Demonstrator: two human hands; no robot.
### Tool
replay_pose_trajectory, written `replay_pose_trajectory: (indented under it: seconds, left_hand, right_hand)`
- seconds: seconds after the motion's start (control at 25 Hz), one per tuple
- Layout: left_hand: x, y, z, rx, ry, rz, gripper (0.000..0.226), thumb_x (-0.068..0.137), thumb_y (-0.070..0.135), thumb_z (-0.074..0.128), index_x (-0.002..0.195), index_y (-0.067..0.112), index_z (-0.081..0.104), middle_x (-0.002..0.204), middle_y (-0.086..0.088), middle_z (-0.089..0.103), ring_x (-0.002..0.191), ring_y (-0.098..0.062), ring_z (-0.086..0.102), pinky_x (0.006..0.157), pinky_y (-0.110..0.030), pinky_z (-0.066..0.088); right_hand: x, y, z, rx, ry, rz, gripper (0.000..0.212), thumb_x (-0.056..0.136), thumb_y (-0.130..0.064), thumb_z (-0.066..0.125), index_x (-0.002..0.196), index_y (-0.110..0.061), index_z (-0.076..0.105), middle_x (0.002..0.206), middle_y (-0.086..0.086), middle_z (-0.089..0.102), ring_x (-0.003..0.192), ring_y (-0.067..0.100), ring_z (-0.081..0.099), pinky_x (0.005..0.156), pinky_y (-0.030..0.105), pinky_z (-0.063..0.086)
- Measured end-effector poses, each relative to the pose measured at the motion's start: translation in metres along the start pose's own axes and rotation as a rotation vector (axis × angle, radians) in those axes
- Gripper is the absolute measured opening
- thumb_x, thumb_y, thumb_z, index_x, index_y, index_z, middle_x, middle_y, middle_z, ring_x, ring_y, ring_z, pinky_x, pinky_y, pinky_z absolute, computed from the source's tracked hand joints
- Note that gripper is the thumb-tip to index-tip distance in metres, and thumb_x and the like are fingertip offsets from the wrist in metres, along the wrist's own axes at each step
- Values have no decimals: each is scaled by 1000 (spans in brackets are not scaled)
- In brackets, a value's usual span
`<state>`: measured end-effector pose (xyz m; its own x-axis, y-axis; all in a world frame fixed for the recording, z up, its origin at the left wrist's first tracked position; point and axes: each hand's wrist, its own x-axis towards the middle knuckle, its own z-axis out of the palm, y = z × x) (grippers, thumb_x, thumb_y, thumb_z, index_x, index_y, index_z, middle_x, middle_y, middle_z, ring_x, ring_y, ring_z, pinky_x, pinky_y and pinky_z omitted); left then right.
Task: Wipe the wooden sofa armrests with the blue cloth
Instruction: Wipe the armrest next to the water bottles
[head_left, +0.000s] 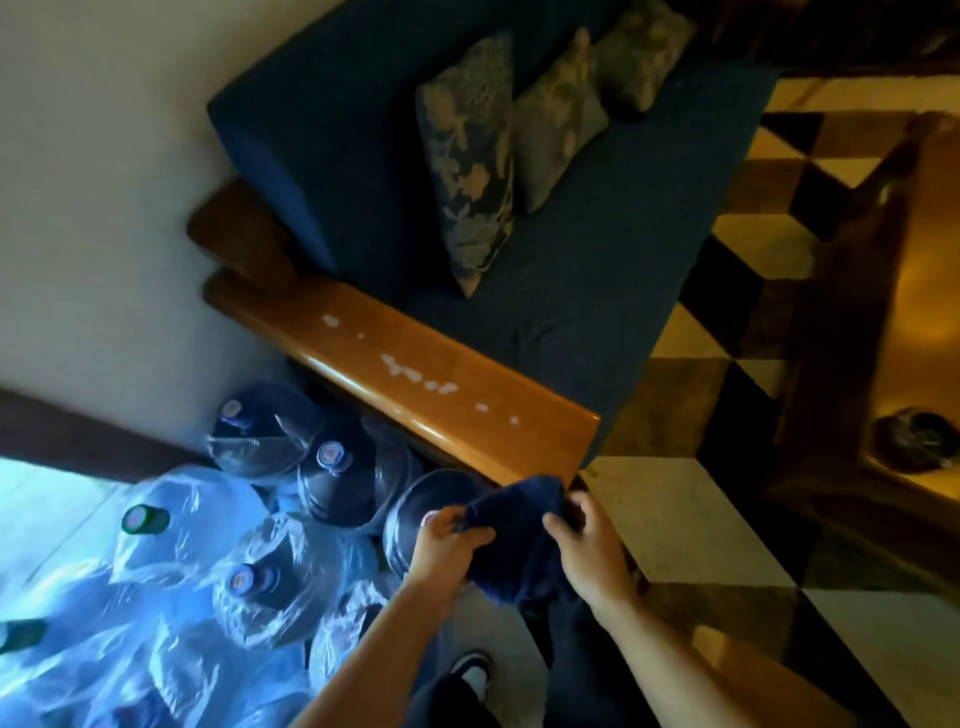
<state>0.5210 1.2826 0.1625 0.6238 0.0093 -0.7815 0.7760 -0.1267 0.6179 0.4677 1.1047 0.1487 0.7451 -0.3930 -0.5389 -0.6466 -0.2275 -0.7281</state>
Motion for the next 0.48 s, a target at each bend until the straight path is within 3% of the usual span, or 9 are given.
replay_pose_trajectory:
  seconds: [0.12,0.16,0.24,0.28,0.36,0.48]
  left_hand:
    - [37,16,34,-45,134,-6,19,83,-7,72,98,3,70,92,-23,76,90,-39,75,83,-55,62]
    - [51,17,47,-36,195,-25,16,85,-6,70,96,6,68,83,-18,74,78,-32,75,73,-46,63]
    - [72,9,70,28,274,-105,14,84,1,66,76,11,59,59,-6,59,51,-20,58,52,-29,47]
    - [78,2,78,36,295,-148,14,79,7,64,70,12,54,56,-6,52,52,-20,51,54,-30,41]
    - [77,-5,89,-68,301,-218,6,78,14,61,74,11,57,67,-12,57,68,-25,57,65,-37,46]
    - [92,-16,98,-310,324,-297,14,98,13,55,93,15,68,75,-10,70,69,-25,68,64,-35,56]
  right_hand:
    - [75,-8,-11,-127,15,-231,35,96,-32,68,128,-20,59,123,5,67,112,25,65,89,43,56]
    - [99,-7,-12,-205,43,-306,41,95,-31,69,132,-17,57,128,8,65,117,28,63,93,43,55]
    - [136,2,-14,-423,90,-383,56,91,-32,72,141,-13,54,141,16,55,128,36,54,104,50,49]
    - [144,10,-10,-533,73,-438,61,90,-36,72,144,-14,53,147,18,50,134,40,49,109,54,44]
    - [146,24,3,-722,-29,-610,70,89,-51,65,150,-20,49,158,18,40,145,45,36,117,60,34]
    - [152,36,40,-901,-166,-696,82,93,-72,44,160,-26,31,169,18,19,155,48,13,124,63,17]
